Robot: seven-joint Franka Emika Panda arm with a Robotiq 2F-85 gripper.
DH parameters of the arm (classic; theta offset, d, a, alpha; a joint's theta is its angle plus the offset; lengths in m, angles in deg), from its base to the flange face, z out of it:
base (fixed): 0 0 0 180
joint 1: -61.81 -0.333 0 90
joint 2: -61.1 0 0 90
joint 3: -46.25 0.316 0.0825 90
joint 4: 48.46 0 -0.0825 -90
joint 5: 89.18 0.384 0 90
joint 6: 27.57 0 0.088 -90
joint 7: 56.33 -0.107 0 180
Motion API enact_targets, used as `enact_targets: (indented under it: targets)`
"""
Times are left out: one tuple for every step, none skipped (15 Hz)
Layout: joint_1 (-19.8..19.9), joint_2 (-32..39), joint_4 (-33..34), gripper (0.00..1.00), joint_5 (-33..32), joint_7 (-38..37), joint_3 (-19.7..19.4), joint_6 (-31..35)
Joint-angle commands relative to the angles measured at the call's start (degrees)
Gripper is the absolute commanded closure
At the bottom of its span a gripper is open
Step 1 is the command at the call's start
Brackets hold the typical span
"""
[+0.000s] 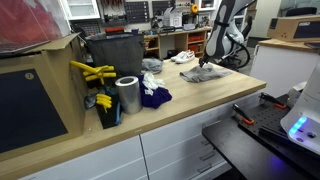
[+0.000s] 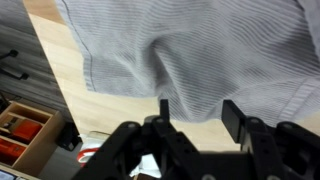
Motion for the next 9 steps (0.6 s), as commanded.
enact_targets:
  targets:
    - [-1.27, -5.42, -4.85, 0.11, -0.75, -0.47, 2.46, -0.20]
    - [-0.70, -5.81, -5.29, 0.04, -1.51, -0.51, 3.76, -0.76]
    - [0.18, -6.11, -5.66, 0.01, -2.47, -0.50, 5.19, -1.39]
    - [2.71, -6.32, -5.76, 0.39, -2.09, 1.33, 8.24, -2.01]
    - [3.17, -6.19, -5.93, 0.35, -2.09, 1.31, 9.05, -2.37]
    - [3.93, -5.83, -5.91, 0.36, -2.04, 1.28, 10.04, -2.57]
    - [4.63, -5.53, -5.95, 0.42, -2.03, 1.25, 10.84, -2.60]
    - [5.35, -5.20, -6.01, 0.51, -2.02, 1.17, 11.48, -2.35]
    - [6.12, -4.94, -5.89, 0.58, -2.08, 0.97, 12.15, -2.18]
